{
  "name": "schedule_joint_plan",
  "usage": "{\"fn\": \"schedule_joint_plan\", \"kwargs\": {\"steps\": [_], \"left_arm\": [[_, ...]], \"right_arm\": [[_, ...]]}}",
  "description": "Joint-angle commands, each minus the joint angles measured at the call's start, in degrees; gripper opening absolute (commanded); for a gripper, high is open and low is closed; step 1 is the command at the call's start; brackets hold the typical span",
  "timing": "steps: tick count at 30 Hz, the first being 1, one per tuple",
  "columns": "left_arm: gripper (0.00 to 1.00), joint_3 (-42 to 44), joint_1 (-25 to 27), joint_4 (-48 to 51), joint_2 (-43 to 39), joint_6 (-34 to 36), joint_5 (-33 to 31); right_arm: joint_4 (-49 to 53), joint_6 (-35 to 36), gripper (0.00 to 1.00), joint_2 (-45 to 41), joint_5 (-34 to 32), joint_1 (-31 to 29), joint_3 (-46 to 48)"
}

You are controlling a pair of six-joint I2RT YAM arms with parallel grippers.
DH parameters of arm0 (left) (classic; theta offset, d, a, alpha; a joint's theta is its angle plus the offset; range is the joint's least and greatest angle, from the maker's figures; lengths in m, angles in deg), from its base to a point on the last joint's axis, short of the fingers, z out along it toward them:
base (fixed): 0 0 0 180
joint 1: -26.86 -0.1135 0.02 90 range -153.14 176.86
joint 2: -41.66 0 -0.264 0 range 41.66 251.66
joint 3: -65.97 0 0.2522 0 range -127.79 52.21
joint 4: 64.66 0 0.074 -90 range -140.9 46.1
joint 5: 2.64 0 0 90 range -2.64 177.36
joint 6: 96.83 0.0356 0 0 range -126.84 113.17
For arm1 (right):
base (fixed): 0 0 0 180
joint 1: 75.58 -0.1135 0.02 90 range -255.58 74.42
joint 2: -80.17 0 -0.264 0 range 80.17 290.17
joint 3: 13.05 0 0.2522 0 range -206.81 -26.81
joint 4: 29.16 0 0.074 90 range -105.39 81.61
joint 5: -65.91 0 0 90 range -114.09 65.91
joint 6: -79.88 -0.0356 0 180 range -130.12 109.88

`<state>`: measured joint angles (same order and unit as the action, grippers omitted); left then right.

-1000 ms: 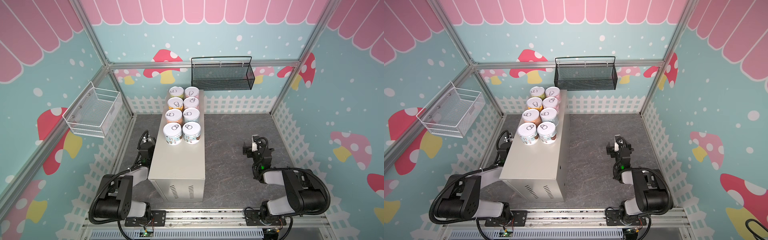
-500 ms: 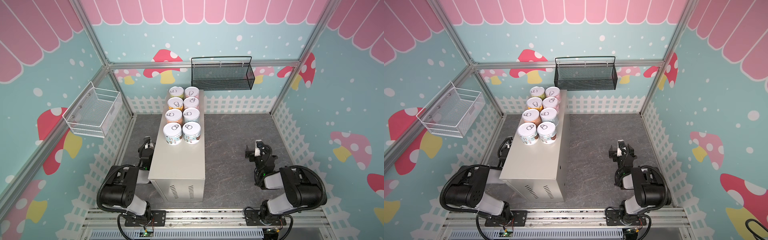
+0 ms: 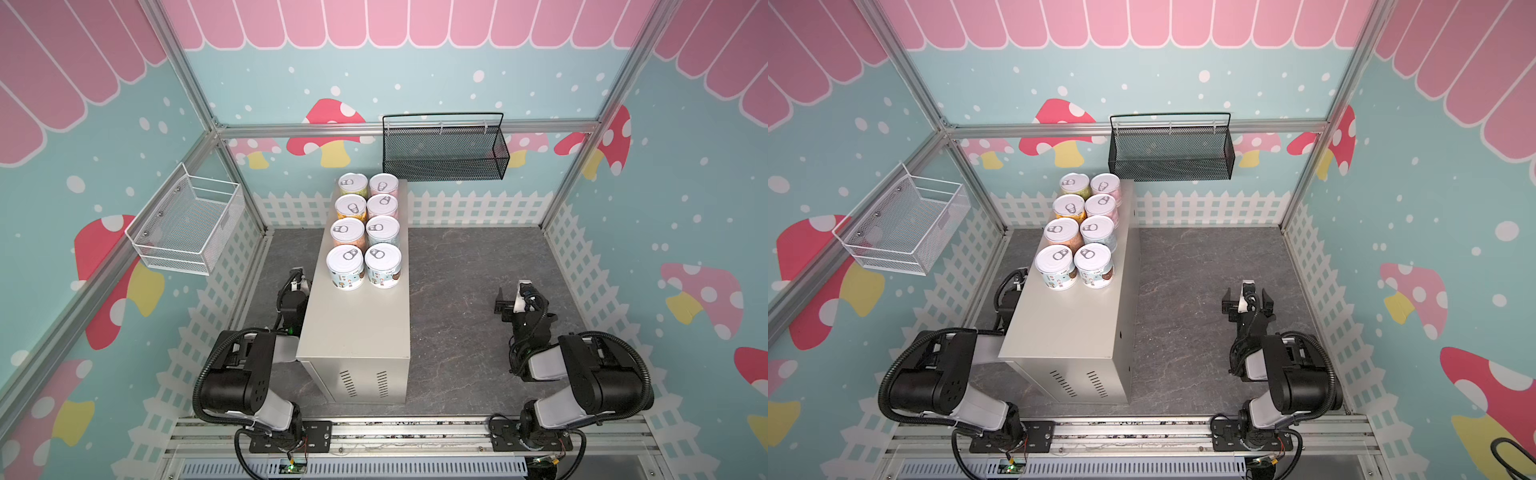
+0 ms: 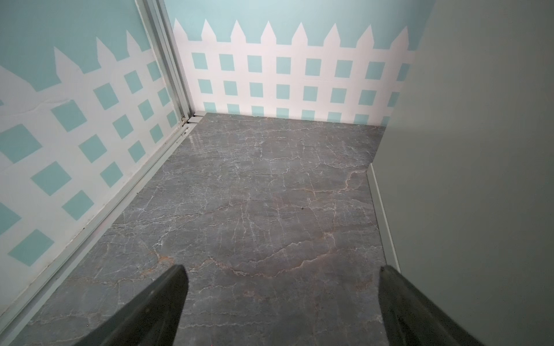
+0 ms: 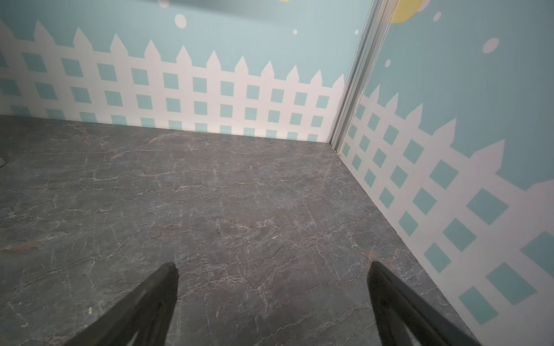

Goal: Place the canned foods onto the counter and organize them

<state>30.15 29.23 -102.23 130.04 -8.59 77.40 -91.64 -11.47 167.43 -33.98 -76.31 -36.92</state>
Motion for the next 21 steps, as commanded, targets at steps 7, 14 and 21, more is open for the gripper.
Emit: {"fn": "schedule_joint_plan", "kwargs": {"steps": [7,14,21], "left_arm": [[1.00,-0.70,-0.14,1.13,-0.21,-0.61,-0.73],[1.00,-0.70,-0.11,1.15,-0.15,-0.61,-0.77],[1.00,-0.91,-0.45,1.60,-0.13,-0.78,-0.06]], "right_arm": [[-0.58,3.82,1.00,0.24,10.23,0.28,-0.90],[-0.28,3.05,0.99,0.32,8.01,0.29,-1.13],[-0.25,3.08,0.99,0.28,8.04,0.29,-1.14]]}}
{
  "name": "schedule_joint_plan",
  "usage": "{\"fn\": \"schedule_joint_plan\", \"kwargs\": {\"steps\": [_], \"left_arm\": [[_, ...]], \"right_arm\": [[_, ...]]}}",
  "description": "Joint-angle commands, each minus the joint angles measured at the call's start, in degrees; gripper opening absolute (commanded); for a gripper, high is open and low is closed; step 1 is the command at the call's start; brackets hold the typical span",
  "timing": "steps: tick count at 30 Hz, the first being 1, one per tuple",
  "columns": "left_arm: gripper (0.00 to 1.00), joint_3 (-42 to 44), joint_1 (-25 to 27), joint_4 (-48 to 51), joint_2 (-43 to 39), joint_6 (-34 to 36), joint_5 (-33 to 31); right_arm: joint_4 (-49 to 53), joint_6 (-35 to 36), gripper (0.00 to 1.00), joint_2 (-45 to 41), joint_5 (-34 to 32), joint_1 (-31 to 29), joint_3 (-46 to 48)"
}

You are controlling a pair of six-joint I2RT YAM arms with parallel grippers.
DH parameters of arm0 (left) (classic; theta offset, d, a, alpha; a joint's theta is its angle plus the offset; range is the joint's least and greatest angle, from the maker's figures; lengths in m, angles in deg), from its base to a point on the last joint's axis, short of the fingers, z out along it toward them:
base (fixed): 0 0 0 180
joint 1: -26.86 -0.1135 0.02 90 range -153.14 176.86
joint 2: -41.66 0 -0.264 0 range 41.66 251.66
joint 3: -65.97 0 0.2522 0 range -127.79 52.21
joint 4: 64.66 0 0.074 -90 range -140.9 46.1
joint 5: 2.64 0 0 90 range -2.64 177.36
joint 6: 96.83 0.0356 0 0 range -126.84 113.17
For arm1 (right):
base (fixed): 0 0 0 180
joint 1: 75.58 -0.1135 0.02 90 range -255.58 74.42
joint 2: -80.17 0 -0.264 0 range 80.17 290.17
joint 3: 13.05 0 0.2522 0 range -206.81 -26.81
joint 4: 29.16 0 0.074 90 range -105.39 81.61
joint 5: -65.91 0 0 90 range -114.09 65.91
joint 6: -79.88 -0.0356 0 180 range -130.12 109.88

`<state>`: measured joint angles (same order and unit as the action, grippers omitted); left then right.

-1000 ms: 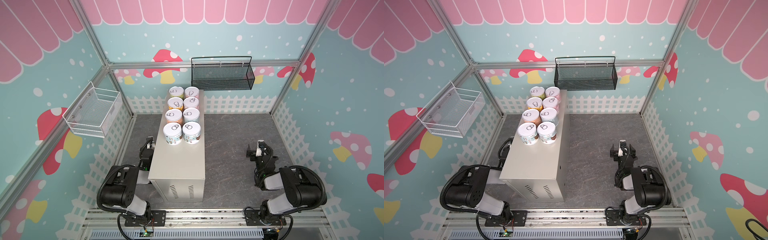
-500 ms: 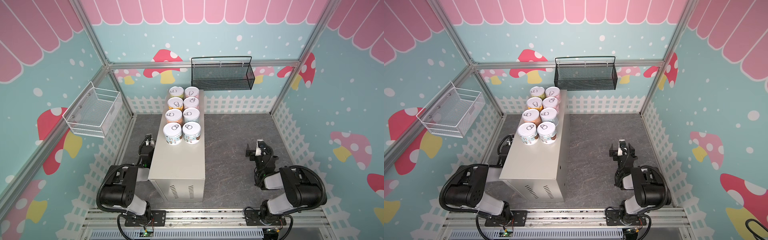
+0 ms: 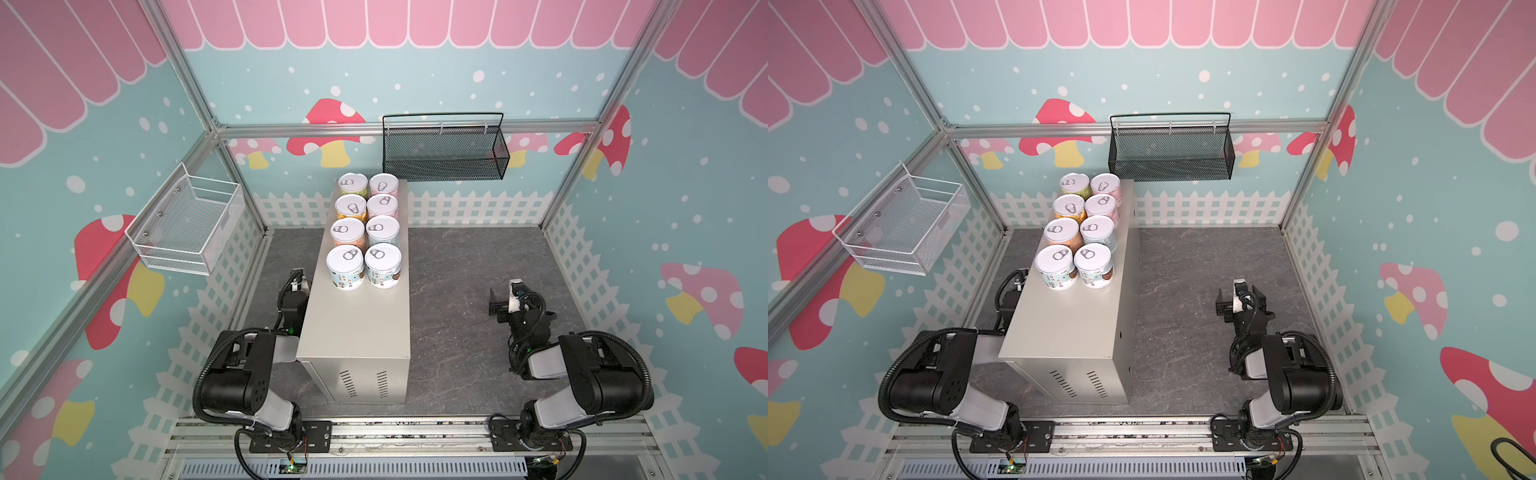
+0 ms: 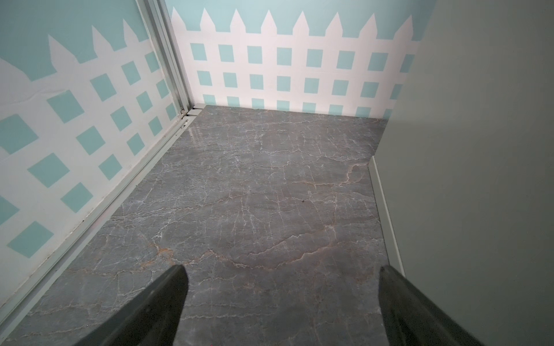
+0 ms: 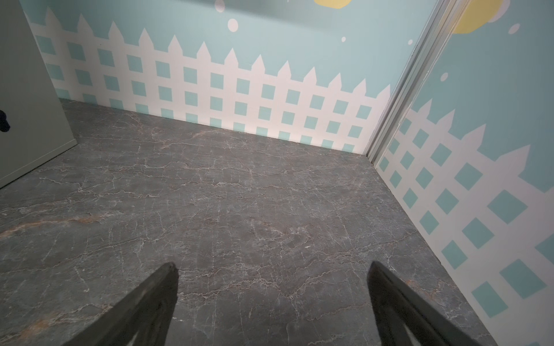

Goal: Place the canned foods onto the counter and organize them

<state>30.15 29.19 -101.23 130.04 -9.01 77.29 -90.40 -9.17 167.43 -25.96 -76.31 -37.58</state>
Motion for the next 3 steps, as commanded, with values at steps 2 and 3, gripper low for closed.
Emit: {"fn": "schedule_joint_plan", "kwargs": {"steps": [2,3], "left_arm": [[1.00,-0.87,-0.43,0.49,-0.13,-0.37,0.12],[1.00,-0.76,-0.46,0.45,-0.14,-0.37,0.05]], "right_arm": [[-1.46,0.78,1.00,0.36,0.02,0.27,-0.43],[-1.46,0.80,0.99,0.29,0.07,0.29,-0.48]]}}
